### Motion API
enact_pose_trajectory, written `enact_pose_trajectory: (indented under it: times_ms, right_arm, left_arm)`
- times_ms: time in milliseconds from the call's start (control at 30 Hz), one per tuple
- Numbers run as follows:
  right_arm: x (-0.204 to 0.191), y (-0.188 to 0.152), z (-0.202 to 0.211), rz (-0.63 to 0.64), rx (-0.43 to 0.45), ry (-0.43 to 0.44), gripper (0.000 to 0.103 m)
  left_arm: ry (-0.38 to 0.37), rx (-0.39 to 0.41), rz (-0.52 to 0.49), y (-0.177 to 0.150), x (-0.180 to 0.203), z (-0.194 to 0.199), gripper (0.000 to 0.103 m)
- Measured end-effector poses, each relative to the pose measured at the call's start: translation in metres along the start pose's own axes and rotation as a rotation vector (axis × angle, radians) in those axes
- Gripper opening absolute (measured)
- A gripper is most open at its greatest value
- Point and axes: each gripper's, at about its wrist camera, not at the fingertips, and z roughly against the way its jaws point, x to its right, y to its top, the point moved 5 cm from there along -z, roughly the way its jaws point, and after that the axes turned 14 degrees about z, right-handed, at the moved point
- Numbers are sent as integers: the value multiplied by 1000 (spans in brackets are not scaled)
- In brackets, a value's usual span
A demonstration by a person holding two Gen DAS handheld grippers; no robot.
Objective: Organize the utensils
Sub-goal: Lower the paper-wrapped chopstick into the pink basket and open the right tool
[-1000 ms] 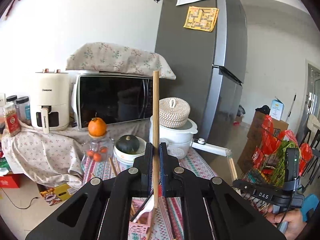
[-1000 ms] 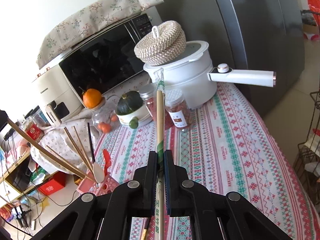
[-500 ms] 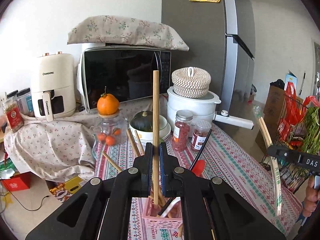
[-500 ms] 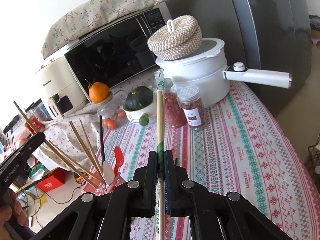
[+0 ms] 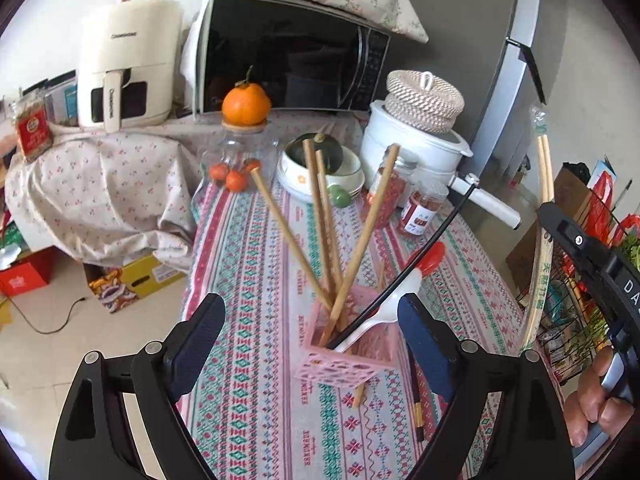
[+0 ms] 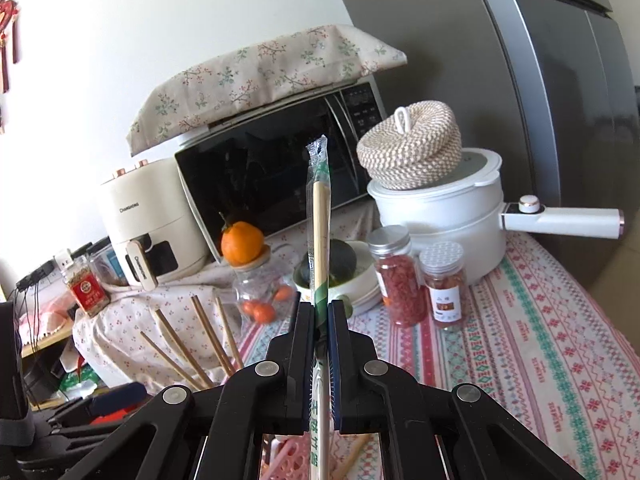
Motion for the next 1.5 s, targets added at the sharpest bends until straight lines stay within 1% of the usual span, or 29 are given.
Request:
enact_pose_trajectory:
  times_ms: [67, 133, 200, 300, 367, 500, 667, 767, 867, 967, 1133, 1167, 1200, 1233, 1267, 1300, 1367, 1400, 1500]
  right_arm:
    - [-9, 0, -7, -13, 8, -4, 5]
    - [-18, 0, -11, -24, 21, 1, 5]
    - [-28, 3, -15, -22, 42, -8, 5]
    - [-44, 10, -24, -9, 72, -38, 5]
    - [-55, 12, -30, 6, 96, -62, 5]
    - [-62, 3, -41, -15, 132, -143, 5]
    - [-64, -8, -55, -41, 192, -230, 5]
    - [-69, -12, -64, -27, 212, -254, 5]
    - [-75, -15, -68, 20, 239, -285, 6]
    - [-77, -23, -72, 43, 224, -284, 7]
    - [-69, -34, -73, -12, 177, -227, 9]
    - [-68, -34, -72, -20, 173, -222, 12]
    - [-67, -32, -70, -30, 171, -214, 25]
    - [-65, -30, -67, -41, 171, -201, 34]
    - [-64, -27, -64, -52, 176, -188, 52]
    - [-62, -23, -60, -59, 183, -182, 62]
    - [-60, -14, -52, -50, 190, -181, 68]
    - [-59, -9, -47, -40, 191, -179, 75]
    - [-52, 4, -30, -10, 207, -183, 89]
  left_arm:
    - [26, -34, 28, -3, -12, 1, 95]
    - [39, -53, 26, -5, -21, 3, 103]
    - [74, -46, -10, -6, -27, 6, 103]
    - [146, -26, -74, -7, -36, 6, 103]
    - [182, -31, -79, -5, -44, 5, 103]
    - [169, -53, -62, -2, -55, 7, 103]
    - [156, -51, -79, 0, -58, 11, 103]
    - [147, -60, -57, 2, -62, 8, 103]
    - [147, -68, -48, 2, -64, 5, 103]
    - [157, -76, -49, 1, -66, 0, 103]
    - [162, -82, -45, -1, -64, -3, 103]
    - [161, -82, -44, -2, -64, -3, 103]
    - [160, -83, -42, -3, -63, -3, 103]
    - [158, -84, -41, -3, -62, -4, 103]
    - [156, -84, -40, -4, -61, -5, 103]
    - [155, -86, -42, -5, -59, -5, 103]
    - [157, -89, -49, -6, -56, -6, 103]
    - [158, -90, -52, -7, -54, -7, 103]
    - [152, -91, -53, -10, -49, -6, 103]
